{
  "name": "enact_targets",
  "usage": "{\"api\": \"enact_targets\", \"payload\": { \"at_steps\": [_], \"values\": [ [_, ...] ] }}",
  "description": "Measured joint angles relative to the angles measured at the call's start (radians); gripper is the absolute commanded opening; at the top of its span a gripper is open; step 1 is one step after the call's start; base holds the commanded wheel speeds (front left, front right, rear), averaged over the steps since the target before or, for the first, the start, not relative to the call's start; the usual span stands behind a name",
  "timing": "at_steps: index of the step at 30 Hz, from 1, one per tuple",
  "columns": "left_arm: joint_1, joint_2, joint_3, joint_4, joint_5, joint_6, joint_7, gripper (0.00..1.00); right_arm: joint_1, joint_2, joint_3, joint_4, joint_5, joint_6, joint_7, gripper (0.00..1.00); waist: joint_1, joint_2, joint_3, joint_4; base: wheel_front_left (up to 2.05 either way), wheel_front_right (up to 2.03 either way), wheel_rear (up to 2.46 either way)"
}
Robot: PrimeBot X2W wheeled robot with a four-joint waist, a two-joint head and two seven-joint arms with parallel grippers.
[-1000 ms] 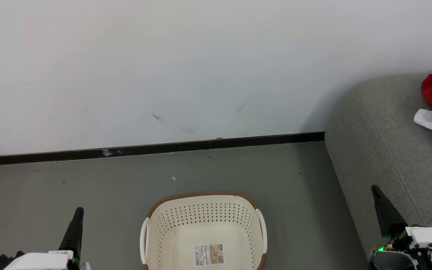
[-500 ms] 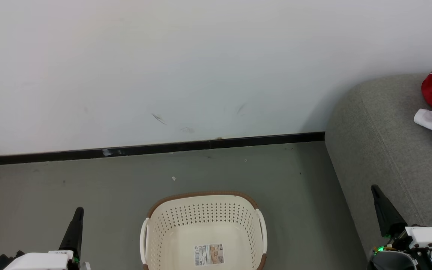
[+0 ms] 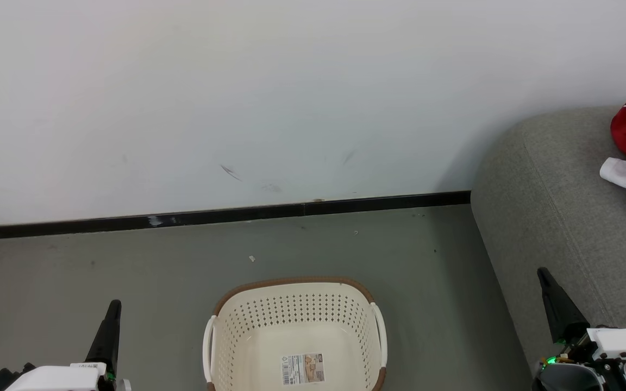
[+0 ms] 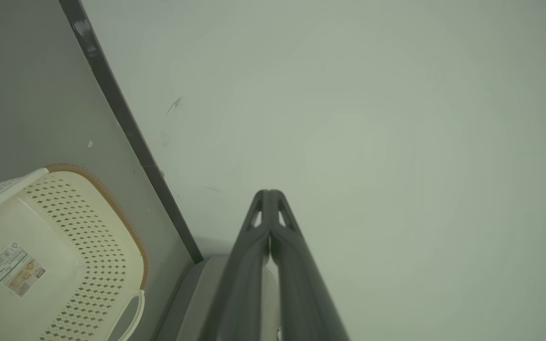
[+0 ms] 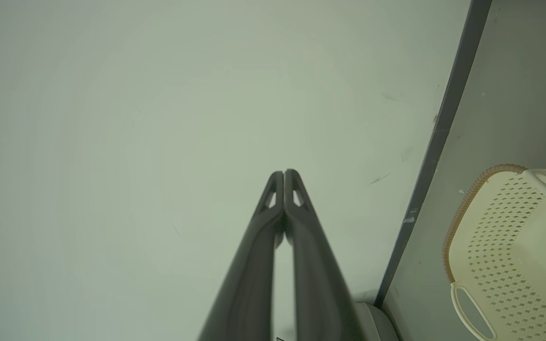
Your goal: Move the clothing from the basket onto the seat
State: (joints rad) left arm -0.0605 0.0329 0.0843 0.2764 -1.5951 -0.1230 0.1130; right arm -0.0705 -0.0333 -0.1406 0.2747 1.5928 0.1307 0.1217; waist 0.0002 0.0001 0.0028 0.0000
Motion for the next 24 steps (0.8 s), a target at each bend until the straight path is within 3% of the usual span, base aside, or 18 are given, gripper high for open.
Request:
{"api": "enact_targets", "payload": {
  "at_steps": [24],
  "values": [
    [0.0,0.0,0.0,0.0,0.0,0.0,0.0,0.0,0.0,0.0,0.001,-0.001,0.0,0.0,0.0,0.0,0.0,0.0,0.0,0.0,0.0,0.0,0.0]
  ]
}}
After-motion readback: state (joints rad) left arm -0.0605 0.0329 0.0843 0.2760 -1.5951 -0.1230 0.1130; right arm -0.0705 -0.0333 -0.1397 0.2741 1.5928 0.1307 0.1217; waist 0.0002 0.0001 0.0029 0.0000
